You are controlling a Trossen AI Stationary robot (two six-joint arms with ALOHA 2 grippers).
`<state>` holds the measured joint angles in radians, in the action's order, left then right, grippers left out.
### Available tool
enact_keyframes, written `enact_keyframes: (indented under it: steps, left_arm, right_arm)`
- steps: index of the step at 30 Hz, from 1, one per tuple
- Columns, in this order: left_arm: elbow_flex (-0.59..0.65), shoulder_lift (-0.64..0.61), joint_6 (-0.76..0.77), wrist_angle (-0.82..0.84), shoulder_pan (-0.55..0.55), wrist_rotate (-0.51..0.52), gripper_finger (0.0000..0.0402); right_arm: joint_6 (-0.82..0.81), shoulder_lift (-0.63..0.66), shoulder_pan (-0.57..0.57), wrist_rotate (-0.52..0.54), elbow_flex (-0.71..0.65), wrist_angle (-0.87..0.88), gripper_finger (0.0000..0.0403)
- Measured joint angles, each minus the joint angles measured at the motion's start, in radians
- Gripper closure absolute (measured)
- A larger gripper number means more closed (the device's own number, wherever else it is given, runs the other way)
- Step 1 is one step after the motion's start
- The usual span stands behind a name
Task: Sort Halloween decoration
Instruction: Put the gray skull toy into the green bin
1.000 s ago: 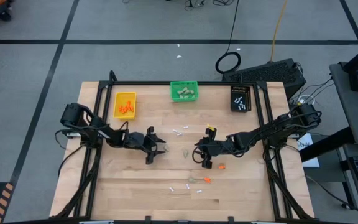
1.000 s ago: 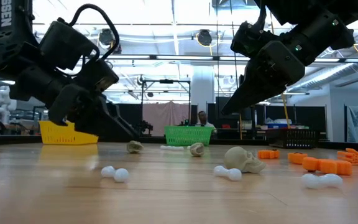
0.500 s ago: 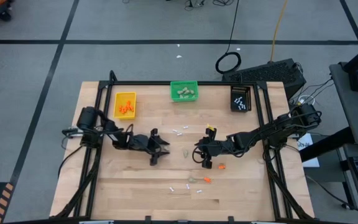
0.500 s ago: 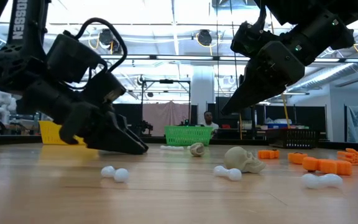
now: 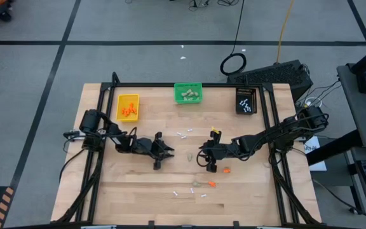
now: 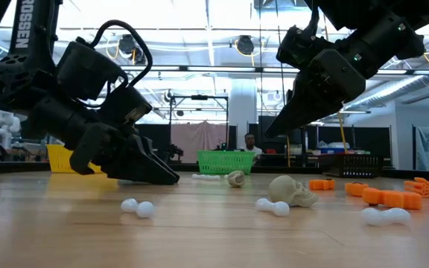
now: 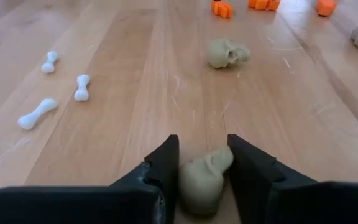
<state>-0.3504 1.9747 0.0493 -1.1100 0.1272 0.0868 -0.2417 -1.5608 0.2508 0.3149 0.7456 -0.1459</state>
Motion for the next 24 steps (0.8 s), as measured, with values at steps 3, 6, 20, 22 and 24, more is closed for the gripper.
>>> enact_keyframes:
  steps: [3, 6, 20, 22, 24]
  left_arm:
    - [0.001, 0.000, -0.003, 0.000, 0.000, -0.003, 0.0302]
    - [0.001, 0.000, -0.004, -0.001, 0.000, -0.004, 0.0318]
    - [0.006, 0.000, -0.034, -0.053, 0.000, -0.018, 0.0321]
    - [0.006, -0.014, -0.053, -0.053, 0.000, -0.020, 0.0325]
    - [0.008, -0.031, -0.060, -0.039, 0.000, -0.021, 0.0327]
  right_arm:
    - [0.000, 0.000, 0.000, 0.000, 0.000, 0.000, 0.0266]
    - [0.000, 0.000, 0.000, 0.000, 0.000, 0.000, 0.0266]
    - [0.000, 0.000, 0.000, -0.001, 0.000, 0.000, 0.0266]
    - [0.000, 0.000, 0.000, -0.001, 0.000, 0.000, 0.0266]
    - [0.000, 0.000, 0.000, -0.001, 0.000, 0.000, 0.0266]
